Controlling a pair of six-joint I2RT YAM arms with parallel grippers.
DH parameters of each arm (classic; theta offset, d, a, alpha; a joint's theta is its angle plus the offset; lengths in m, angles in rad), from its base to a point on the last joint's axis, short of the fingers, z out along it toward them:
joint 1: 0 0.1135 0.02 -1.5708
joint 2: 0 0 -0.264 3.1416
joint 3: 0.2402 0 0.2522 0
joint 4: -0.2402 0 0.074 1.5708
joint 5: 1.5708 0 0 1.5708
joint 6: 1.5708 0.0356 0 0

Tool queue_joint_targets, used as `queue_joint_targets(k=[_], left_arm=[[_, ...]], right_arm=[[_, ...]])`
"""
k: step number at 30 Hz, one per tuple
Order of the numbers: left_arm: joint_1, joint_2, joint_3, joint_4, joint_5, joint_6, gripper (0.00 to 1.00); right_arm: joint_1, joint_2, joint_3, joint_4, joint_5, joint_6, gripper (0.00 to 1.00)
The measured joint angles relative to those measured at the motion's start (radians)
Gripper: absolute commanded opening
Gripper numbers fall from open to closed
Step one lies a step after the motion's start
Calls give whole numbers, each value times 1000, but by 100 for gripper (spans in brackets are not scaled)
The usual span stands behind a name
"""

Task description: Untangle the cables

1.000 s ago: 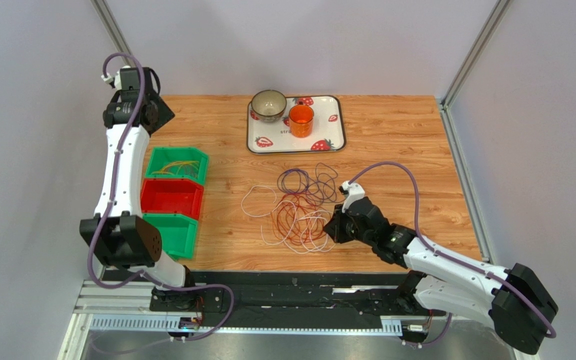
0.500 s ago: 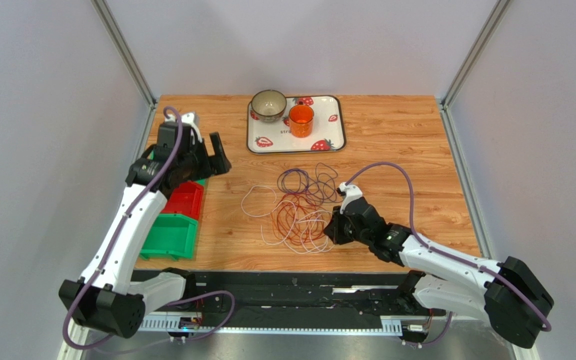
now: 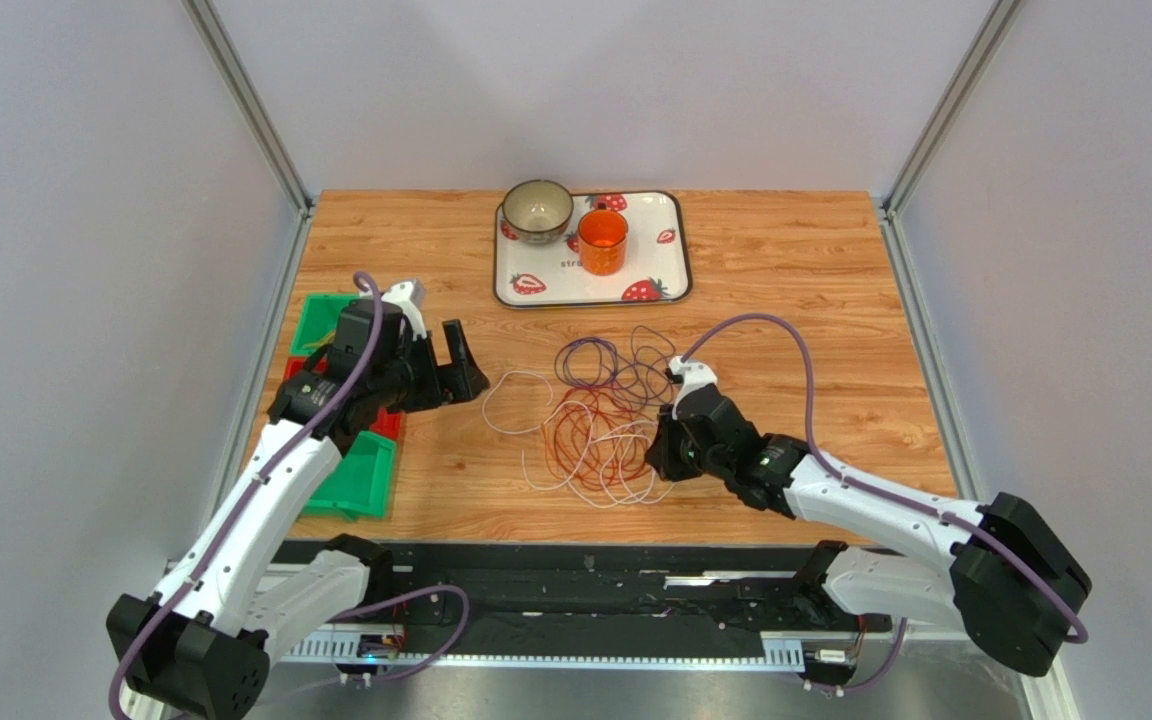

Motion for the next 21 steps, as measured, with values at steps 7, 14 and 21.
queue_joint_targets(k=[7,14,21], left_arm=[[-94,69,-73,83,-24,-104,83],[-184,225,-61,105,-91,-140,78],[-222,377,40,114,-135,-181,63]], right_arm=[[-22,-214,-60,-21,101,71,0],[-130,-291,-117,-21,110,127,0],[-138,-243,-117,-17,85,137,0]])
